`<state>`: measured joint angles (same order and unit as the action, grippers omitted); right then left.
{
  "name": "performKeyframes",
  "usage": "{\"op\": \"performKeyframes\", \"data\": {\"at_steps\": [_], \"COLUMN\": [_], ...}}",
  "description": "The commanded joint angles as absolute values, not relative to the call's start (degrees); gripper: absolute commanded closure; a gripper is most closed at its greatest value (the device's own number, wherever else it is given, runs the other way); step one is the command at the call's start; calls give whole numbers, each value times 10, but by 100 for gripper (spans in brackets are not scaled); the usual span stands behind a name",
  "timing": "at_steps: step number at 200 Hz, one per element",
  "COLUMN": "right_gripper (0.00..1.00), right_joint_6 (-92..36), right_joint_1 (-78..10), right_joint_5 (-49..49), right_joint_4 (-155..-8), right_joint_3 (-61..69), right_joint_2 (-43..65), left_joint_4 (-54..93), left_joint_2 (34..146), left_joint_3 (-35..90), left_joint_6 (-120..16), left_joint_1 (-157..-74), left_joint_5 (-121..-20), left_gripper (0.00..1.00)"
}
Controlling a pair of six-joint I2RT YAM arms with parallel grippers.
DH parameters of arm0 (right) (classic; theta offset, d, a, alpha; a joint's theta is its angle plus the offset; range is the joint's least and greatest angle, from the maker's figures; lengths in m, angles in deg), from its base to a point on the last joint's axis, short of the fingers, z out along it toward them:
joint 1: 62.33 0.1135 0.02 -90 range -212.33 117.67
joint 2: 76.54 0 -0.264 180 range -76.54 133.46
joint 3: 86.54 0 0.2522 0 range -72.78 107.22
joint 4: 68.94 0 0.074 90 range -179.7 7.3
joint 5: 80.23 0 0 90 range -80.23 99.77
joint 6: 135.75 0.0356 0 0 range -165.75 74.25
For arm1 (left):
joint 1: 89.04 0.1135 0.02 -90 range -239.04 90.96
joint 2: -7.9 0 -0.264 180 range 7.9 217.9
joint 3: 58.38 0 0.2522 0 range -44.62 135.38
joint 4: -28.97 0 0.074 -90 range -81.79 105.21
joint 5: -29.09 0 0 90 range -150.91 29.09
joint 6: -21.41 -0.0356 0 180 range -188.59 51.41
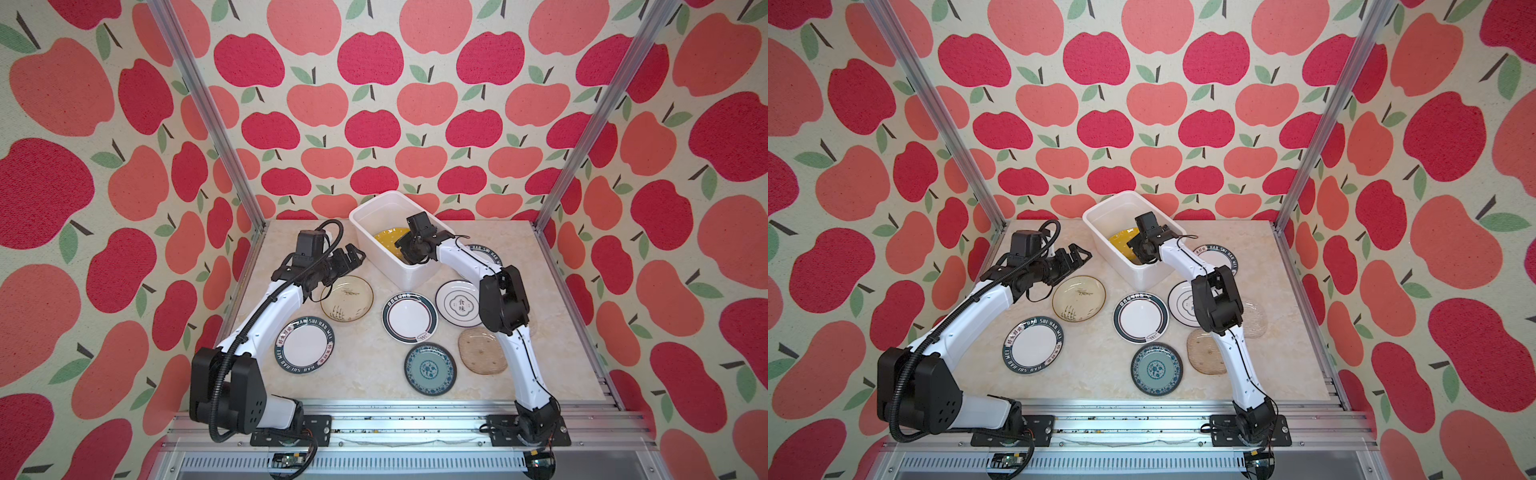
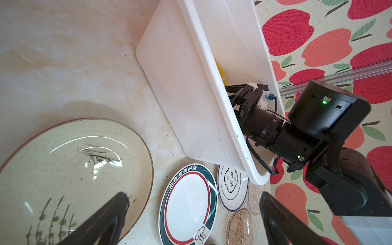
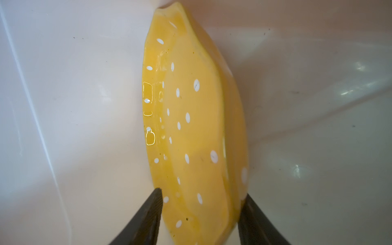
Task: Place the plates into the plastic bin on the countertop
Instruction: 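Lower the yellow plate into the bin and open the right gripper, then raise the right gripper from the bin while the left gripper reaches toward plates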
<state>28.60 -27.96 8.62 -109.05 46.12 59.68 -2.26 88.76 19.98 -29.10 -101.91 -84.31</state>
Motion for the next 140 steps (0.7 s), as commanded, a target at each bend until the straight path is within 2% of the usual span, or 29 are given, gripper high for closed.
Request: {"op": "performKeyframes", "data": {"at_steps": [1,54,104,140], "right_gripper": [38,26,26,27], "right_joint_6": [253,222,147,51], "right_joint_1": [-282,-279,-269,-254], "right_joint_5": [93,127,155,166], "right_joint_4": [-1131,-1224,-1304,-1303], "right_joint_3": [485,545,644,660], "right_joint_2": [587,592,590,520], "left_joint_4": [-39,-43,-52,-66], "left_joint_2": [869,862,846,814], "left_joint_3": [194,188,191,194], "left_joint_6": [-301,-299,-296,-302], "left_joint_1": [-1015,-1015,-1015,-1014], "left_joint_5": [-846,-844,-838,-831], "left_gripper": [1,1,1,1]}}
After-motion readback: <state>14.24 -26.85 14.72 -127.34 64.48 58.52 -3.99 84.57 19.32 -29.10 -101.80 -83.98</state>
